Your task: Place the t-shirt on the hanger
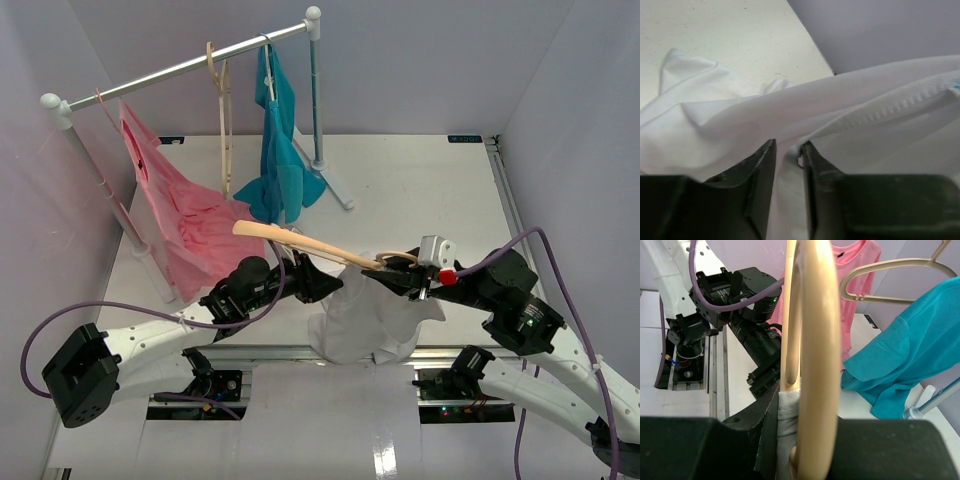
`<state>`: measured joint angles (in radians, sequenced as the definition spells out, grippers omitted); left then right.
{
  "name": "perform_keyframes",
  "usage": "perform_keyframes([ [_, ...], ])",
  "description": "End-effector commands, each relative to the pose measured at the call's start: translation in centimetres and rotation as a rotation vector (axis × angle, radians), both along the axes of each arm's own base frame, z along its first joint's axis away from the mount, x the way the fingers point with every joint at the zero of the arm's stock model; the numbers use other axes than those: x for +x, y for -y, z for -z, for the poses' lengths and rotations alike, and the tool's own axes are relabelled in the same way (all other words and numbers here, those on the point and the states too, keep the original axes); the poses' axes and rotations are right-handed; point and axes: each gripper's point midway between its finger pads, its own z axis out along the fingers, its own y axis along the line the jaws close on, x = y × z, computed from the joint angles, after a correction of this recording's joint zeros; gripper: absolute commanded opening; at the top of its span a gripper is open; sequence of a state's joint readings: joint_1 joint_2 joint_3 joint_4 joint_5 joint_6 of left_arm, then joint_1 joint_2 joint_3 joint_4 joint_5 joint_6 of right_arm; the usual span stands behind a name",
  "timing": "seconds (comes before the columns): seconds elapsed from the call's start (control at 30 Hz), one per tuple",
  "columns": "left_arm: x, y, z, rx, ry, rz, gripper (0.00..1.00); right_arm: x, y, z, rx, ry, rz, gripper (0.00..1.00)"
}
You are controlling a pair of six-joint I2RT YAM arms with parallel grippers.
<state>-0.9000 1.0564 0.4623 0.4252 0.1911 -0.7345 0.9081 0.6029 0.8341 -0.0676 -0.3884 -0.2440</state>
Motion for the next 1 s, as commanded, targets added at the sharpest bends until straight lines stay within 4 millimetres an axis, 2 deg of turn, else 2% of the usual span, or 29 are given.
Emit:
perform_keyframes([
  [0.0, 0.8, 0.6, -1.5, 0.018, 0.041, -0.011, 0.12, 0.5, 0.0, -0.9, 0.038, 0.025, 0.026, 0.08],
  [0.03, 1.0, 0.7, -1.6, 0.022, 0.042, -0.018, 0.03, 0.5, 0.1, -0.8, 0.039, 0.023, 0.028, 0.08],
  [0.07, 1.2, 0.7, -1.7, 0.027, 0.041, -0.027, 0.0, 0.5, 0.2, -0.8, 0.042, 0.023, 0.031, 0.08],
  [0.13, 1.4, 0.6, -1.7, 0.032, 0.041, -0.041, 0.0, 0.6, 0.4, -0.9, 0.046, 0.023, 0.043, 0.08],
  [0.3, 2.0, -0.4, -3.6, 0.036, 0.057, -0.097, 0.0, 1.2, 1.3, -0.5, 0.036, 0.005, 0.102, 0.08],
  [0.43, 4.9, -4.1, -4.6, 0.14, 0.041, -0.295, 0.0, 1.8, 2.1, 0.3, 0.006, -0.025, 0.161, 0.08],
  [0.5, 5.3, -6.0, -4.6, 0.155, 0.01, -0.321, 0.0, 1.8, 2.7, 0.5, 0.004, -0.03, 0.183, 0.08],
  [0.53, 6.3, -7.5, -5.1, 0.138, 0.003, -0.354, 0.0, 1.7, 3.0, 0.5, 0.005, -0.033, 0.192, 0.08],
  [0.7, 7.0, -11.0, -8.6, 0.114, -0.007, -0.375, 0.0, 1.3, 4.4, 1.2, -0.03, -0.101, 0.229, 0.08],
  [0.83, 7.6, -12.3, -11.4, 0.124, 0.016, -0.41, 0.0, 1.0, 5.4, 1.3, -0.046, -0.123, 0.253, 0.08],
  [0.97, 8.2, -13.3, -13.2, 0.137, 0.027, -0.439, 0.0, 1.0, 6.9, 1.8, -0.08, -0.143, 0.307, 0.08],
])
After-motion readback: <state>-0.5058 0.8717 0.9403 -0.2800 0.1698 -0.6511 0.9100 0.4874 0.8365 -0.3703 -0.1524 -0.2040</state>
